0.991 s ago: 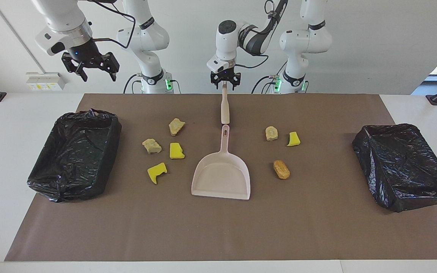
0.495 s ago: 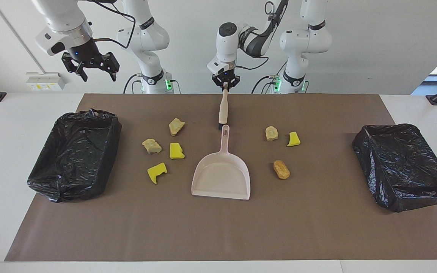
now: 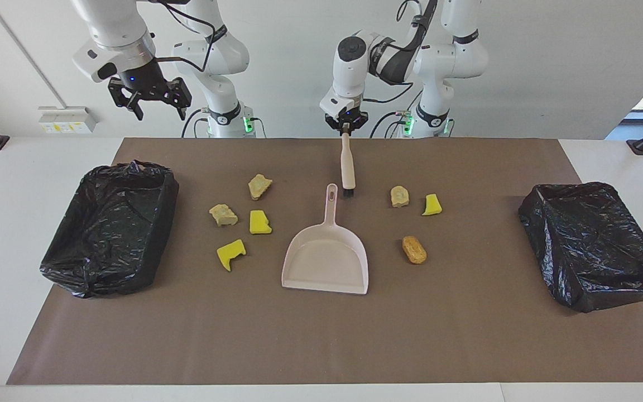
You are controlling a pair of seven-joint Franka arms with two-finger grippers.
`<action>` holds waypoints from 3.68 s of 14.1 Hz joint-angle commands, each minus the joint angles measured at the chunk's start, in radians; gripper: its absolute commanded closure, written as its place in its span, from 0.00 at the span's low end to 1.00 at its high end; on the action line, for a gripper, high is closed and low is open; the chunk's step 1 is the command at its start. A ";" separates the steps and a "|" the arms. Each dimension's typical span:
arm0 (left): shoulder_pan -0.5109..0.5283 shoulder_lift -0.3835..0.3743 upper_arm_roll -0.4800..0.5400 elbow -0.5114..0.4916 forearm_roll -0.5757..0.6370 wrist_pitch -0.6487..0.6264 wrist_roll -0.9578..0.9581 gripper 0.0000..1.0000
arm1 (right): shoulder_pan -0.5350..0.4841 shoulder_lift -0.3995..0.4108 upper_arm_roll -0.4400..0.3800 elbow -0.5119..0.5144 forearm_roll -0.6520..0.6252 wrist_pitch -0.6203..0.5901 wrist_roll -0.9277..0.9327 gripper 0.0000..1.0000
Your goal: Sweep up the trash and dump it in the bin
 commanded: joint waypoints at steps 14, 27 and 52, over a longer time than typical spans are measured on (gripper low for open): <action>-0.012 -0.047 0.387 -0.149 0.152 -0.028 0.915 1.00 | 0.296 0.429 0.180 -0.002 0.159 0.490 0.782 0.00; 0.005 0.329 0.676 0.297 0.424 -0.050 1.271 1.00 | 0.413 0.540 0.180 -0.047 0.085 0.566 0.710 0.00; -0.089 0.494 0.558 0.364 0.212 -0.056 -0.157 1.00 | 0.171 0.288 0.176 -0.076 -0.009 0.225 -0.180 1.00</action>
